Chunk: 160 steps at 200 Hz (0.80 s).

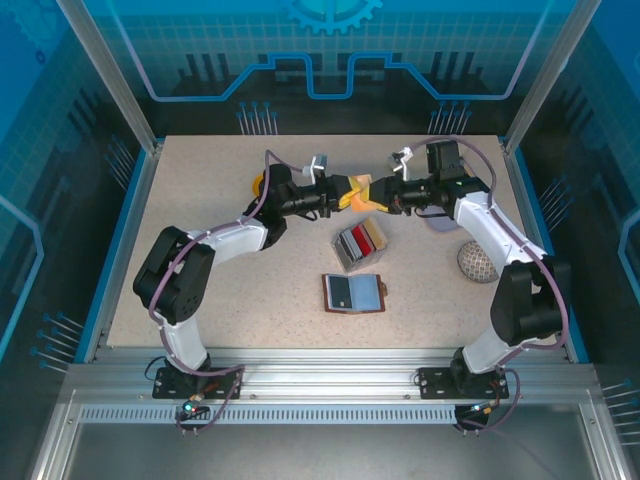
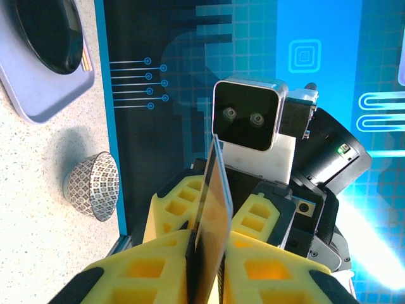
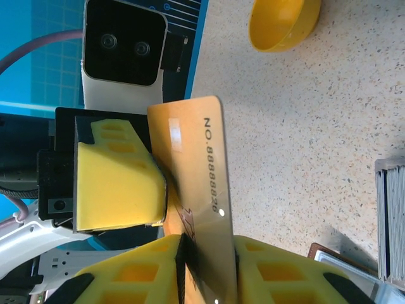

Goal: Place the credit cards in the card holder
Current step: Pass several credit cards.

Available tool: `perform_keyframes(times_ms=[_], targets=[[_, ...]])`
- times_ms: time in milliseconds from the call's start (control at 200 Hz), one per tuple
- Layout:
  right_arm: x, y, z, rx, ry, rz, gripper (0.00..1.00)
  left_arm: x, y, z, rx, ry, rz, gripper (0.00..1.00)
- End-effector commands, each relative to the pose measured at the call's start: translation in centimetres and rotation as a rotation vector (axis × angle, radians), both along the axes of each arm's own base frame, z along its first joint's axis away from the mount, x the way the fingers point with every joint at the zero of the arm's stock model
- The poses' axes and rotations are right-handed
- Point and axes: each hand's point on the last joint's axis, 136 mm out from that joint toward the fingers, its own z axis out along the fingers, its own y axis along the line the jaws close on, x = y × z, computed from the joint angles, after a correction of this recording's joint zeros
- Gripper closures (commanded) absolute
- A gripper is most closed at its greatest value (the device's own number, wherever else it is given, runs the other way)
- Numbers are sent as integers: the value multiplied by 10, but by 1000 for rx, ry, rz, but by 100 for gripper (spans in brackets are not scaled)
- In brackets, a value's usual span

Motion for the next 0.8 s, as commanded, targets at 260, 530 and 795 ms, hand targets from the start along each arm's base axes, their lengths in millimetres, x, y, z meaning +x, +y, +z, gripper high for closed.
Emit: perform_keyframes(times_ms=[260,530,795], targets=[[5,-20,-10,-44,31,-84,78,-6,6,33,-63,-103,-10,79],[10,-38,-15,-116,31,-159,83,-1,18,14,-33,-55,50,88],[11,-51,-23,-239,-1,-184,91,5,33,-23,25,81,135,100]])
